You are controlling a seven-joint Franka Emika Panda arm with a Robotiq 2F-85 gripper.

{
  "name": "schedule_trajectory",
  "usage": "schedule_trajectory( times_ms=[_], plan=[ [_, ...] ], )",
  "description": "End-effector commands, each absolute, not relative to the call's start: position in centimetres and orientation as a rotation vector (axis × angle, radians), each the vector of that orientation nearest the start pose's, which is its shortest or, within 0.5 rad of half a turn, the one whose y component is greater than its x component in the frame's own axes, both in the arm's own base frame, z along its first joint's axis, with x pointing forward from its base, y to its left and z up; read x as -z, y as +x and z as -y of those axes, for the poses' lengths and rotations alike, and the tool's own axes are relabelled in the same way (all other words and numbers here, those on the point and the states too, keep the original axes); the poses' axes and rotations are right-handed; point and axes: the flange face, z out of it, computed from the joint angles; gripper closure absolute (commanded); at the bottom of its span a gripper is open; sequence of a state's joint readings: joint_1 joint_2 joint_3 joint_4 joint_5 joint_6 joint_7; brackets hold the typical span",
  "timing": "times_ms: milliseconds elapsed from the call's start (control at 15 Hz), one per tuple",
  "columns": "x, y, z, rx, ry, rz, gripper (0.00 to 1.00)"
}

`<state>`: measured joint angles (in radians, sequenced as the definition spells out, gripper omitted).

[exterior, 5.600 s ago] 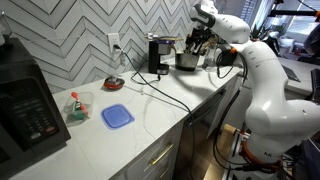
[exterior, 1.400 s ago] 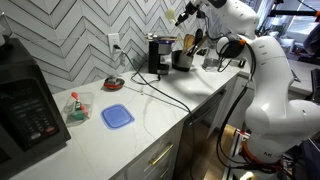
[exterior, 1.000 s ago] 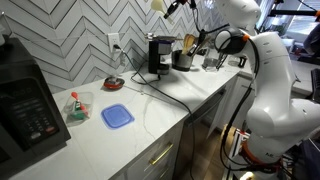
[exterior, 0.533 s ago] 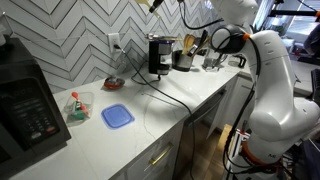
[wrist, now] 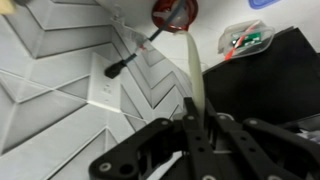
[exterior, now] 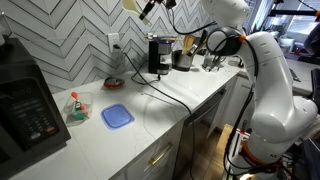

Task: Remove the white cooking utensil from the metallic utensil holding bucket and move it to the left next to the clear bowl with an orange spoon inside

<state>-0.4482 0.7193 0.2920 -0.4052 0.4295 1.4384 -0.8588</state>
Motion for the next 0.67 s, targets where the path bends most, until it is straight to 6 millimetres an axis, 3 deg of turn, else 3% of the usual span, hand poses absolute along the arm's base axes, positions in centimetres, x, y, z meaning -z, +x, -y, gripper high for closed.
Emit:
schedule_trajectory(
  times_ms=[0,200,333,600],
  plan=[
    [-69.0,67.4,10.6,0.693,-2.349,1.125,0.97],
    [-67.2,68.1,4.9,0.543,-2.334,1.196,0.97],
    [-66.0,68.8,1.5,0.462,-2.366,1.13,0.97],
    [-60.9,71.6,-6.1,0.309,-2.511,0.925,0.97]
  ],
)
